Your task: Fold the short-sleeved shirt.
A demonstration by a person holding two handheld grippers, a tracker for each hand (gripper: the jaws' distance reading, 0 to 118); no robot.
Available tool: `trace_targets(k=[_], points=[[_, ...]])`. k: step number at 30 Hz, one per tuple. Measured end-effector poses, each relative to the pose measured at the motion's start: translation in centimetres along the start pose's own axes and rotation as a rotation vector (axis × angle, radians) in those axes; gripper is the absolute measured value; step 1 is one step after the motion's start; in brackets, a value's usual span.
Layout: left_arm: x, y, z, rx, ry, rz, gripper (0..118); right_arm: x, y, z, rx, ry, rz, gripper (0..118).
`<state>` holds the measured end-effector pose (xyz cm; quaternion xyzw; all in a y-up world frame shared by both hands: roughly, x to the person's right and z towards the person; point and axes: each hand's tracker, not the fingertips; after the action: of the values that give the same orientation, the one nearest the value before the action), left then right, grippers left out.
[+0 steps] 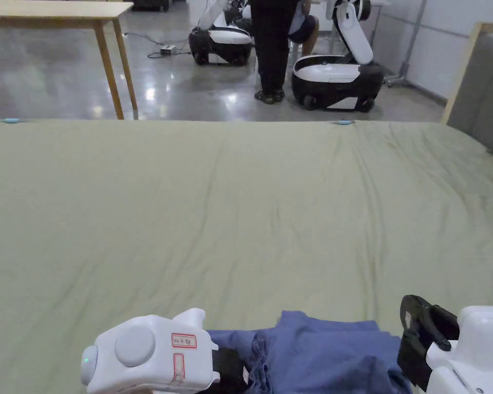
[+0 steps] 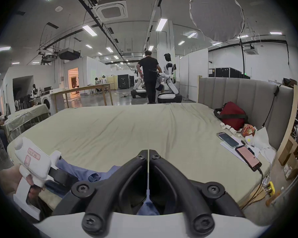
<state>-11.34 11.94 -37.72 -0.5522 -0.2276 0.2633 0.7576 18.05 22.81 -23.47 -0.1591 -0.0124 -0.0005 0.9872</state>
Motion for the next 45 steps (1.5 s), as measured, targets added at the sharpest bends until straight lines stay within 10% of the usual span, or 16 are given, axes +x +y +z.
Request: trace_targets(k=[11, 21, 24, 33, 34, 36, 45], points=[[-5.6, -0.2, 17.6, 0.233, -0.014, 0.092, 6, -1.6, 0.9, -0.2, 0.024, 0.026, 0.007, 2], [-11.5, -0.3, 15.4, 0.194, -0.126, 0.128, 18, -3.6, 1.1, -0.9, 0.009, 0.051, 0.041, 2], [-11.6, 0.2, 13.4, 0.109, -0.168, 0.154, 118, -3.6, 1.2, -0.9, 0.003, 0.049, 0.044, 2], [-10.9, 1.0, 9.2, 0.090, -0.292, 0.230, 108, -2.6, 1.1, -0.7, -0.002, 0.028, 0.045, 2], [-11.3, 1.3, 8.8, 0.084, -0.291, 0.236, 92, -2.5, 1.1, -0.5, -0.001, 0.025, 0.041, 2], [-11.4, 1.3, 8.4, 0.074, -0.208, 0.254, 18, -2.1, 1.1, -0.3, 0.001, 0.022, 0.033, 2], [-12.6, 1.0, 11.3, 0.105, -0.202, 0.209, 14, -1.3, 2.1, 0.5, 0.035, 0.010, 0.023, 2]])
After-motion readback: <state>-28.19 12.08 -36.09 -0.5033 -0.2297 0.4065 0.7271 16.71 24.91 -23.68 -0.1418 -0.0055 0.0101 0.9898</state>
